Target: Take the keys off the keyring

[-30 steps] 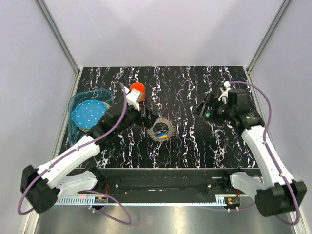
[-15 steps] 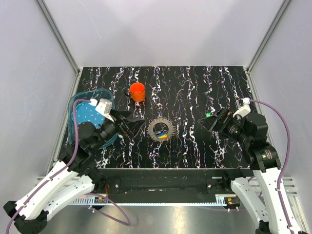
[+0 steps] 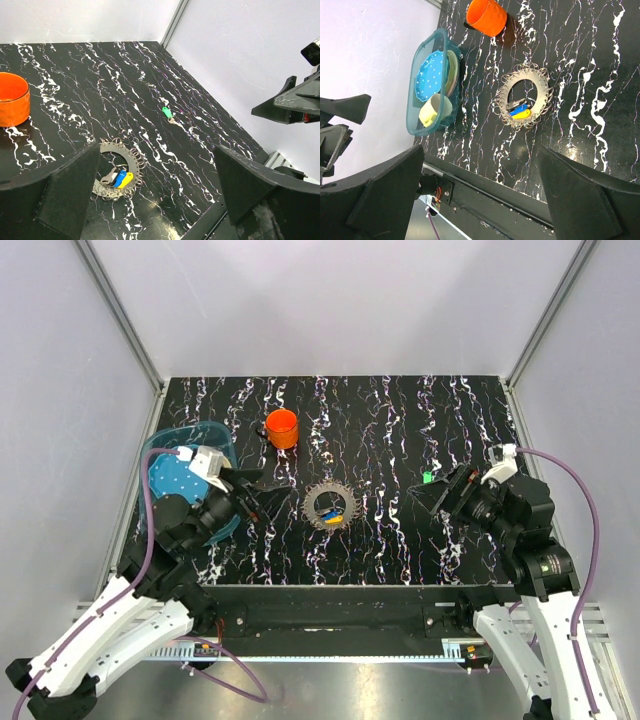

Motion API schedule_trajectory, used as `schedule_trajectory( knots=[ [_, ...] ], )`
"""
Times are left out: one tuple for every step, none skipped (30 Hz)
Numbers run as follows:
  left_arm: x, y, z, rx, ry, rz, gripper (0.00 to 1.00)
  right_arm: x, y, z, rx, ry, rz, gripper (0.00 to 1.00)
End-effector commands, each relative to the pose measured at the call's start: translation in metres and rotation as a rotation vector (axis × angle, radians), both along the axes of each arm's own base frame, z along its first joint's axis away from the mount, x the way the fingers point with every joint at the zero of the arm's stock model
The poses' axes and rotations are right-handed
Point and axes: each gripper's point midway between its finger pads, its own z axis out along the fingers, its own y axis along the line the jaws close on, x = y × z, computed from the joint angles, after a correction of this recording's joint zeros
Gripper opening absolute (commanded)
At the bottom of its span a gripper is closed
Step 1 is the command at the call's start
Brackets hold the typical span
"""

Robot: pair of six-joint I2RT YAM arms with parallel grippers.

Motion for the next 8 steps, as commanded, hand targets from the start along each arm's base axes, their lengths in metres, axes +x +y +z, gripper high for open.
schedule_trajectory(
  knots=[
    [0.0006, 0.0074, 0.0027, -0.017, -0.006, 0.034, 0.99, -0.0036, 0.0002, 0.0138, -0.003, -0.054, 0.011, 1.0],
    [0.0007, 0.008, 0.0025, -0.019, -0.006, 0.037, 0.99, -0.0034, -0.0004, 0.0132, -0.008, -0.058, 0.01, 1.0],
    [0.0007, 0.008, 0.0028, -0.02, -0.007, 0.037, 0.99, -0.0039, -0.001, 0.0139, -0.01, -0.063, 0.007, 1.0],
    [0.0008, 0.0079, 0.0021, -0.019, -0.006, 0.037, 0.99, -0.0041, -0.0014, 0.0138, -0.011, -0.066, 0.006, 1.0],
    [0.0009, 0.0075, 0.0021, -0.018, -0.007, 0.036, 0.99, -0.0039, -0.0018, 0.0143, -0.011, -0.069, 0.003, 1.0],
    [0.0013, 0.0073, 0.0009, -0.015, -0.005, 0.036, 0.99, -0.0041, -0.0024, 0.0138, -0.016, -0.07, 0.002, 1.0],
    [0.0016, 0.0077, 0.0005, -0.013, -0.005, 0.037, 0.99, -0.0043, -0.003, 0.0149, -0.018, -0.074, -0.001, 1.0],
    [0.0019, 0.0075, 0.0005, -0.011, -0.006, 0.037, 0.99, -0.0035, -0.0037, 0.0143, -0.024, -0.078, -0.004, 1.0]
  ],
)
